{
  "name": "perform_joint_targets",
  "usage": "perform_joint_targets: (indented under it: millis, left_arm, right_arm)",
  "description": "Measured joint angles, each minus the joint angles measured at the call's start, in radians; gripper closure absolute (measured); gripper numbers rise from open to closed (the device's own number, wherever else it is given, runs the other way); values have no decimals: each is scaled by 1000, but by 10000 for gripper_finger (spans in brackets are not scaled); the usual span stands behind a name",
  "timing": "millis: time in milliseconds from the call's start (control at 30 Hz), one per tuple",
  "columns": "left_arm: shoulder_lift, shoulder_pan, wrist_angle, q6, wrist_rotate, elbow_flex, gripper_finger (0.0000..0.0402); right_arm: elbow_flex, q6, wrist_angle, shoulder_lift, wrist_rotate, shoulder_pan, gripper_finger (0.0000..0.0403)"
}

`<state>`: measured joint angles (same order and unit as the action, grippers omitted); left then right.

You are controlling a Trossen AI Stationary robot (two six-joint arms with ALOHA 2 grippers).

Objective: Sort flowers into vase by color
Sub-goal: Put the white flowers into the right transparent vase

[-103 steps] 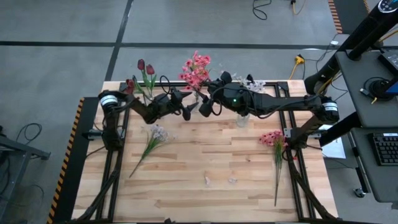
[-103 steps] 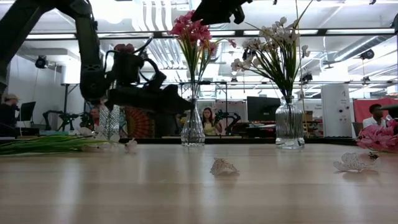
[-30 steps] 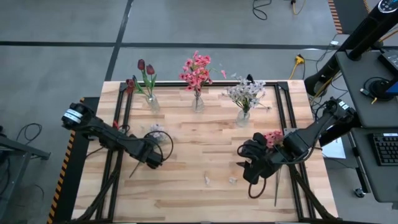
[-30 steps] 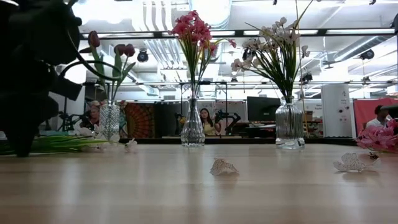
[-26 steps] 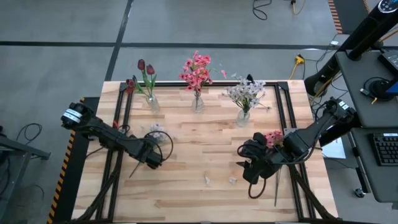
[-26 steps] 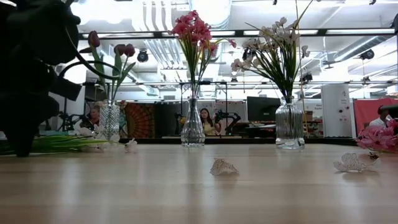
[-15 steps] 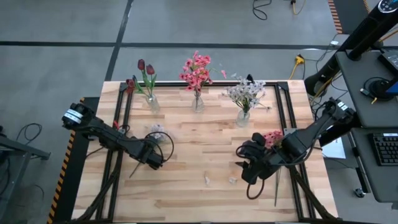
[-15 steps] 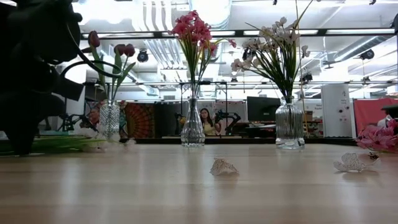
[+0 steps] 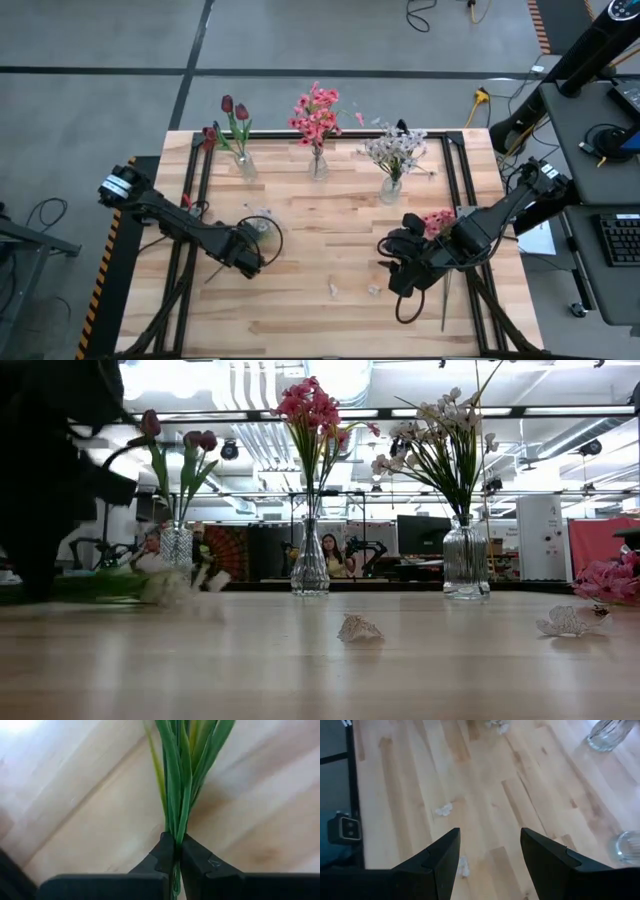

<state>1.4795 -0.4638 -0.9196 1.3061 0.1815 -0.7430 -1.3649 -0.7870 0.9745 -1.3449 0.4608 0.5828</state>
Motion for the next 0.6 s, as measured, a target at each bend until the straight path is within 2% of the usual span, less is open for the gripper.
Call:
perform_joint_targets:
  millis: [167, 367, 467, 600]
  left_arm:
    - [-45, -32, -4, -95, 96, -96, 401]
    - [-113, -65, 80, -343, 316, -236, 401]
    - [-138, -74, 274, -605, 377, -273, 401]
    - [-153, -70, 697, -1008, 342, -256, 401]
  right_arm:
    - [24, 6, 12, 0, 72, 18, 202]
    - [117, -25, -40, 0, 211, 64, 202]
    - [188, -5, -152, 0, 241, 72, 202]
    - [296, 99, -409, 0, 260, 72, 202]
